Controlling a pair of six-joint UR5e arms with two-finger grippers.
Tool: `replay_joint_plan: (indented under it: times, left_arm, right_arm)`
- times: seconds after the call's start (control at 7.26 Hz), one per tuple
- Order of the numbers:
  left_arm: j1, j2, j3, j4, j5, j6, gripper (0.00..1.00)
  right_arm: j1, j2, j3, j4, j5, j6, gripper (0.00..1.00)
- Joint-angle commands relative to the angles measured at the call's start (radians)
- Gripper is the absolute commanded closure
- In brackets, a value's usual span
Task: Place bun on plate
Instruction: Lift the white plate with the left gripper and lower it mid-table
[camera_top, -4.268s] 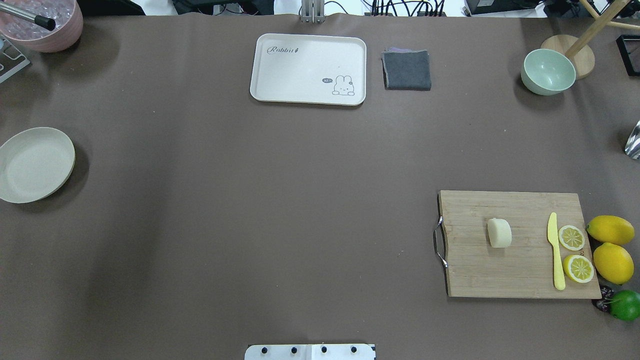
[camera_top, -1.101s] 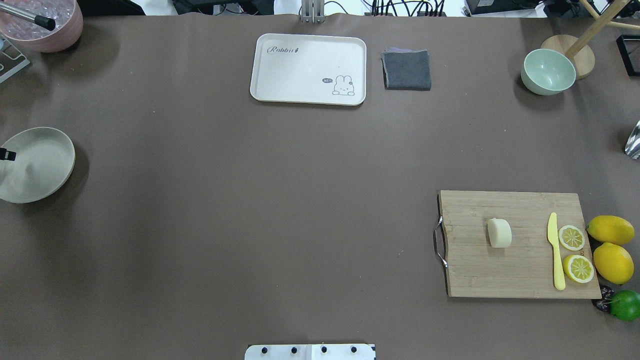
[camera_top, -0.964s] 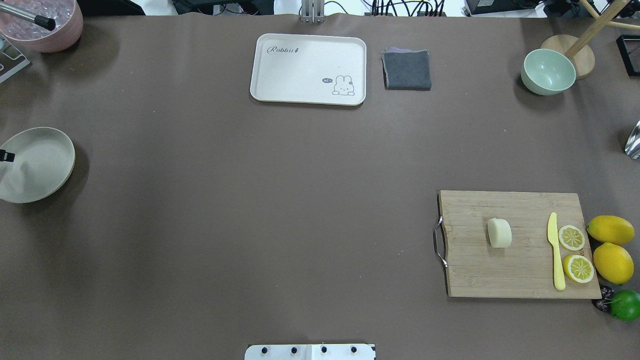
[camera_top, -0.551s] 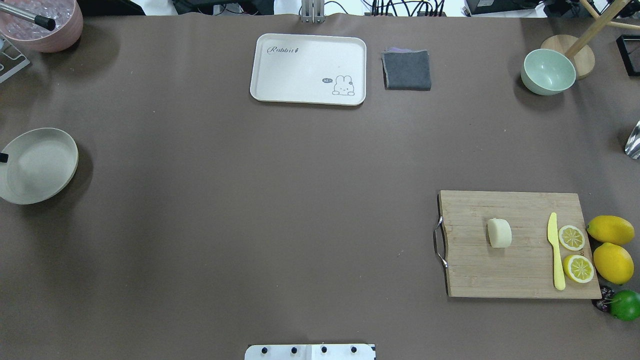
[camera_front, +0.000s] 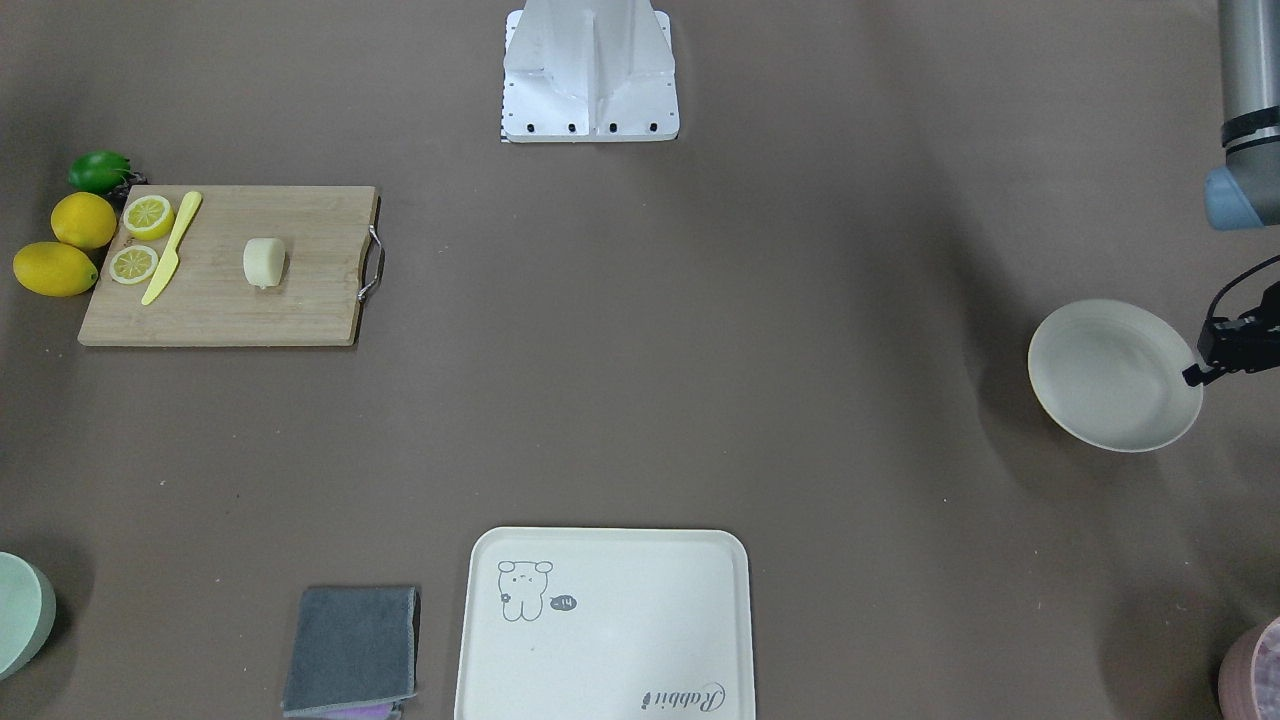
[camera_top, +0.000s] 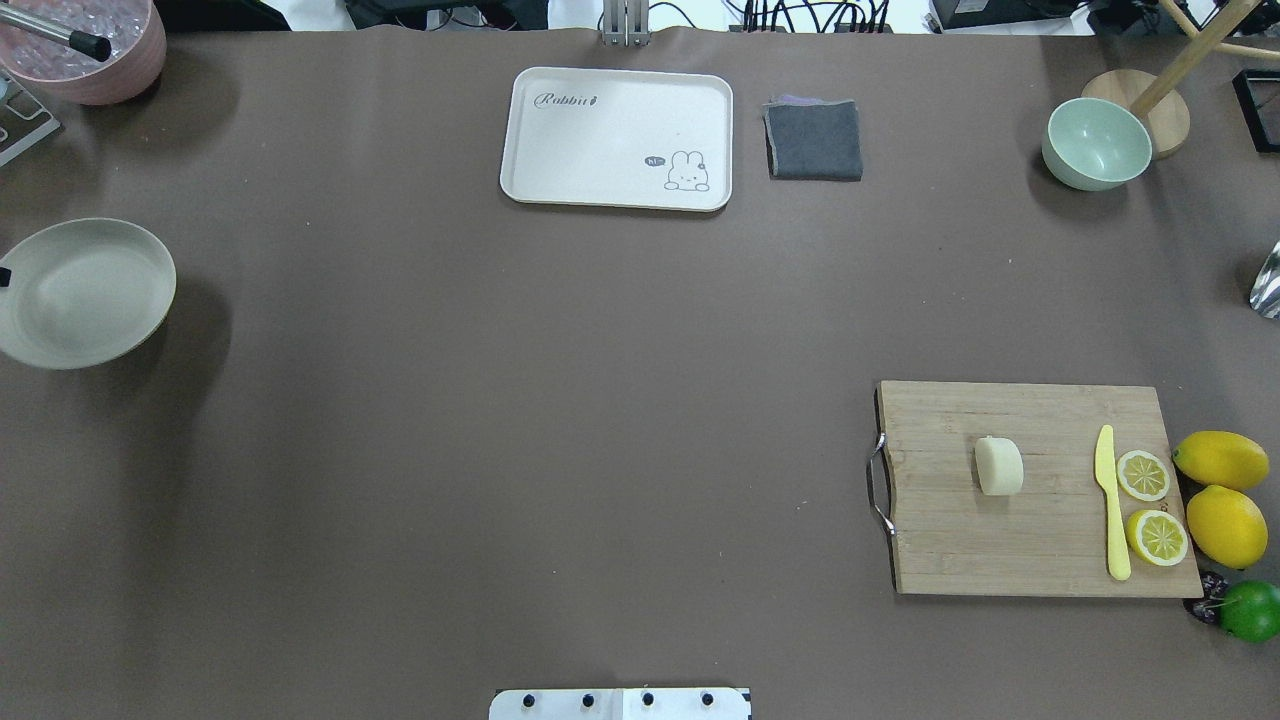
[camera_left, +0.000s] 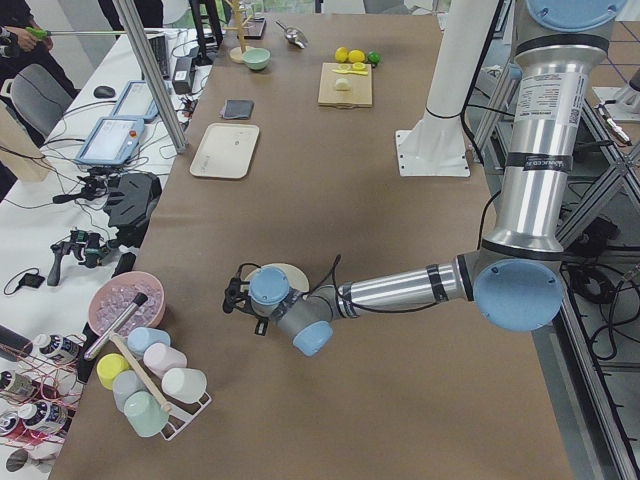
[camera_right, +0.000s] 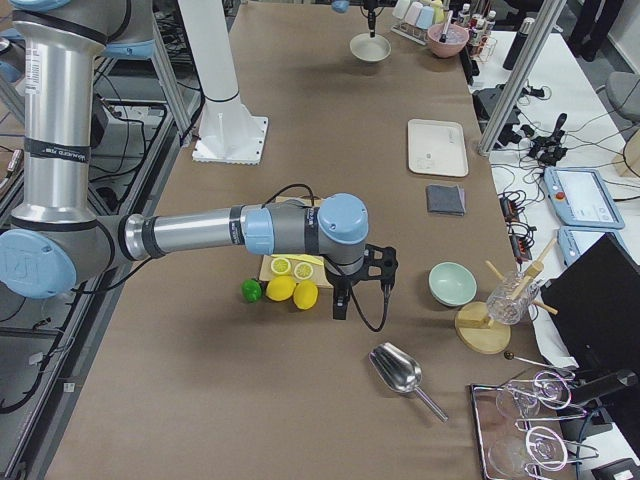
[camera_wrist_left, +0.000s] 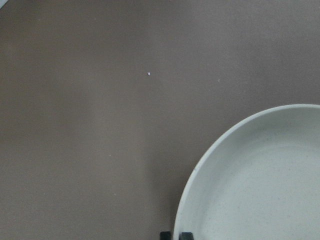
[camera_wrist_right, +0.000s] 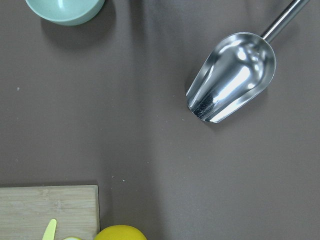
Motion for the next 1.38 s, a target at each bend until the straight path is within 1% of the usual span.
replay_joint_plan:
  times: [0.0,0.14,0.28,0.41,0.69,0.83,1.1,1.24]
  left_arm:
    - [-0.053,-0.04,-0.136,0.171,-0.085,-0.032,1.0]
    - [-0.034,-0.057,-0.189,0.171,-0.064,-0.159,1.0]
    - [0.06,-0.062,-0.269,0.166,0.017,-0.305,1.0]
    - [0.17,-0.077,-0.324,0.165,0.126,-0.42,1.0]
    - [0.38,-0.172,-0.391,0.168,0.307,-0.708,1.0]
    - [0.492,-0.231,-0.4,0.172,0.408,-0.818,1.0]
    - [0.628,-0.32,-0.397,0.179,0.53,-0.948,1.0]
    - [0.692,-0.354,-0.4,0.208,0.614,-0.983,1.0]
  right_arm:
    - [0.0,0.01,-0.006,0.022,0.002,-0.005,0.0]
    - [-0.003,0.005,-0.009,0.068,-0.001,0.001,0.0]
    - [-0.009,0.005,-0.009,0.078,-0.003,0.002,0.0]
    - [-0.038,0.017,-0.002,0.079,-0.003,0.018,0.0]
    - [-0.153,0.101,0.029,0.079,-0.007,0.146,0.0]
    - [-0.219,0.147,0.041,0.079,-0.009,0.259,0.0]
    - [-0.325,0.177,0.095,0.081,-0.03,0.405,0.0]
    - [-0.366,0.183,0.112,0.102,-0.043,0.489,0.0]
